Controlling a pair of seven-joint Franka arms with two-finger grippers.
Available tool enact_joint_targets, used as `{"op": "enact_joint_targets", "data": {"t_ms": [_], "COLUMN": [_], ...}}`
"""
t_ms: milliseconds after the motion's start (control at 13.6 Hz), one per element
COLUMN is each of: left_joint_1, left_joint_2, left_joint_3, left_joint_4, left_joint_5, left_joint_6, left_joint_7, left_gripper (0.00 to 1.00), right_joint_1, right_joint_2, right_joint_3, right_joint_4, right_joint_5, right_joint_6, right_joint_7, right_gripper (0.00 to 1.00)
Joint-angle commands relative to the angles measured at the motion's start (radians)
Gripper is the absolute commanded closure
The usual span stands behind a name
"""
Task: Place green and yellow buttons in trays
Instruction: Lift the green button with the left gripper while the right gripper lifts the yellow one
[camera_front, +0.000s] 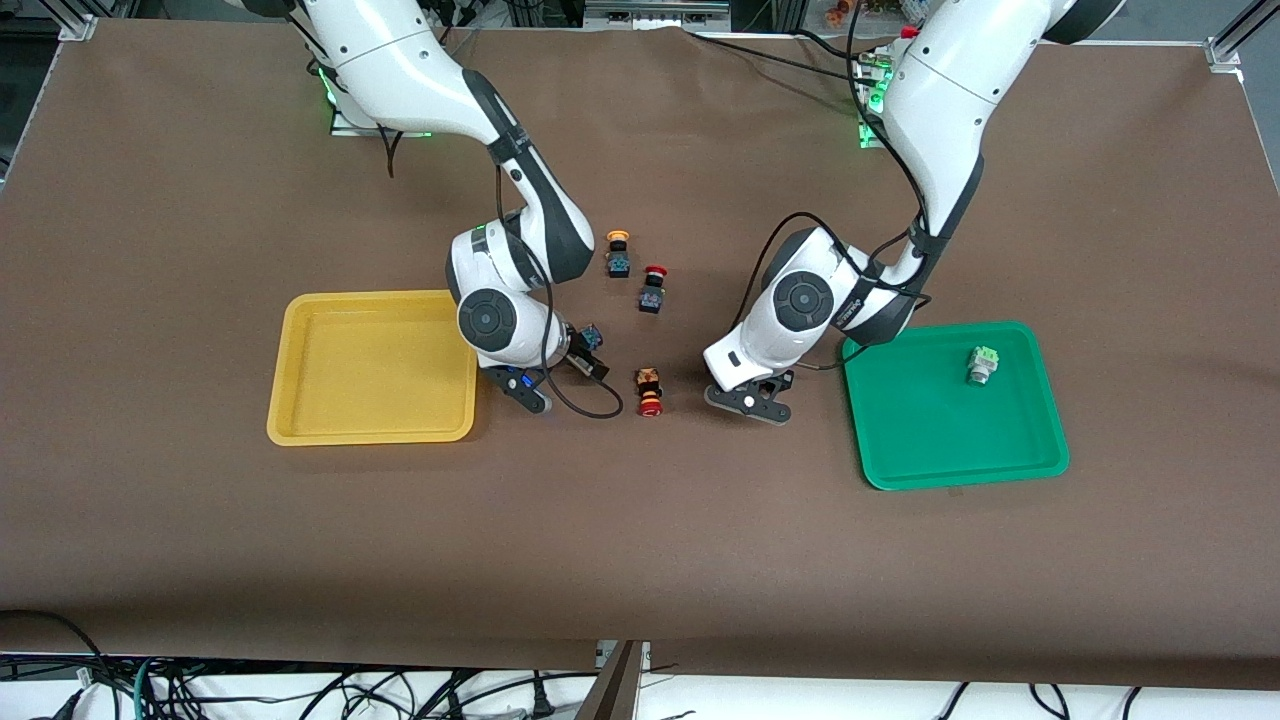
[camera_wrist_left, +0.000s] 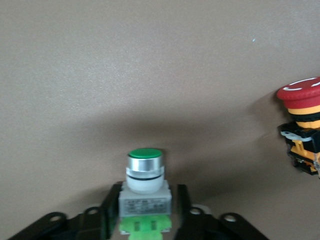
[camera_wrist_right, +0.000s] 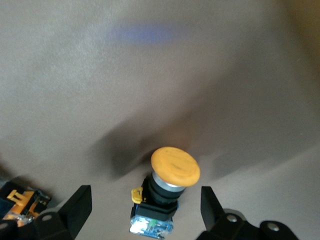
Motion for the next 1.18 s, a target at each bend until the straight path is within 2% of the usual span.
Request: {"op": "enact_joint_targets", "data": {"t_ms": [0, 147, 295, 663, 736, 957, 1105], "left_joint_1": [0.009, 0.050, 0.097, 0.265, 0.288, 0.312, 0.329], "left_joint_2": [-0.007, -0.060, -0.115, -0.205, -0.209, -0.209, -0.206], "left_joint_3": [0.005, 0.003, 0.003, 0.015, 0.024, 0.104, 0.120], "left_joint_4": [0.004, 0.007, 0.017, 0.004, 0.000, -0.046, -0.086], "left_joint_5": [0.026, 0.020, 0.017, 0.009, 0.009, 0.009, 0.007], "left_joint_6": [-0.012, -0.057, -0.149, -0.310, -0.339, -0.353, -0.341], "left_joint_7": [-0.018, -0.013, -0.007, 0.247, 0.269, 0.312, 0.341], "left_gripper": [1.00, 1.00, 1.00, 1.00, 1.00, 1.00, 1.00], "right_joint_1": [0.003, 0.005, 0.005, -0.006, -0.009, -0.058, -0.113], "right_joint_2": [0.005, 0.010, 0.015, 0.013, 0.010, -0.005, -0.011], "right_joint_3": [0.011, 0.013, 0.019, 0.019, 0.019, 0.017, 0.011], "right_joint_4": [-0.011, -0.012, -0.015, -0.014, -0.012, 0.021, 0.063], "right_joint_5": [0.033, 0.035, 0.033, 0.035, 0.035, 0.030, 0.023], "right_joint_6": [0.028, 0.045, 0.053, 0.040, 0.037, -0.044, -0.140], "right_joint_7": [-0.011, -0.013, -0.014, -0.078, -0.092, -0.129, -0.228], "right_gripper": [0.13, 0.19, 0.30, 0.69, 0.74, 0.75, 0.75]}}
